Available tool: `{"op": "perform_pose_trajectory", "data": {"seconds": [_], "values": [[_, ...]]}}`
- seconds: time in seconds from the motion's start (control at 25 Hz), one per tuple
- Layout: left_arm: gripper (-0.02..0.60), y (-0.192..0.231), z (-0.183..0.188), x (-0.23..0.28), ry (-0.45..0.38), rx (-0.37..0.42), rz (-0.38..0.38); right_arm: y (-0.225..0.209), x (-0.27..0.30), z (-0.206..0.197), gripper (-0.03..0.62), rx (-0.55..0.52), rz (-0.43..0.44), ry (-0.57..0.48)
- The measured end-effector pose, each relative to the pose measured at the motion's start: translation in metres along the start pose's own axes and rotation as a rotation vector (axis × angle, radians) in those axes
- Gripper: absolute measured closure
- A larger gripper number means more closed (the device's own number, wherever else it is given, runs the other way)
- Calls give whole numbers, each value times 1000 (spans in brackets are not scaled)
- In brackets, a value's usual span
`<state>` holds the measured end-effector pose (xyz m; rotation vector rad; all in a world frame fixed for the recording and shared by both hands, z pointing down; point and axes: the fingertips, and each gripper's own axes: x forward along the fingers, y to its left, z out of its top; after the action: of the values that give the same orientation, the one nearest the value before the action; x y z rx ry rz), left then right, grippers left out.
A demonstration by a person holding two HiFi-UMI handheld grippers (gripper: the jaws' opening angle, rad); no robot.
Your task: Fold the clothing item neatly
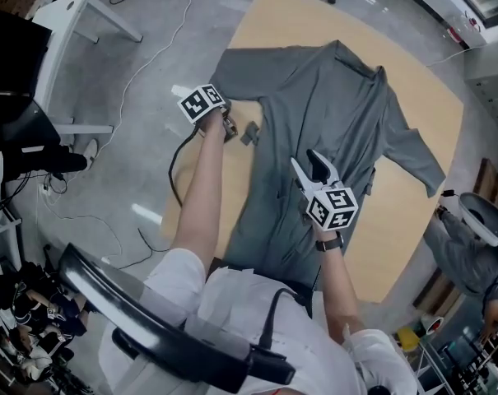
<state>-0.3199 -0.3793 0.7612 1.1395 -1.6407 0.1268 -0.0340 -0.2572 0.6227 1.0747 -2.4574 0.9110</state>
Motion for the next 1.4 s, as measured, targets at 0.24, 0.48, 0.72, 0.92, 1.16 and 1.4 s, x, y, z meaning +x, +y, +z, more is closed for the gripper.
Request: {"op": "perform_pose_trajectory", "data": {"seconds": [0.24, 0.48, 0.72, 0.92, 1.16, 1.4], "values": [[568, -44, 18, -33, -145, 74, -178, -8, -19, 0, 379, 39, -26, -34], [568, -152, 10, -97, -271, 482, -306, -35, -54, 15, 381, 88, -101, -117], [566, -275, -91, -129, -270, 1021, -475, -70, -111, 28, 387, 135, -204, -214], [566, -299, -211, -91, -46, 1290, -531, -101, -150, 29, 391, 175, -292, -266], [543, -278, -282, -41, 140, 1304, -531, -126, -177, 18, 391, 206, -339, -276], [457, -269, -272, -56, 186, 1201, -573, -123, -159, 19, 382, 40, -344, -173]]}}
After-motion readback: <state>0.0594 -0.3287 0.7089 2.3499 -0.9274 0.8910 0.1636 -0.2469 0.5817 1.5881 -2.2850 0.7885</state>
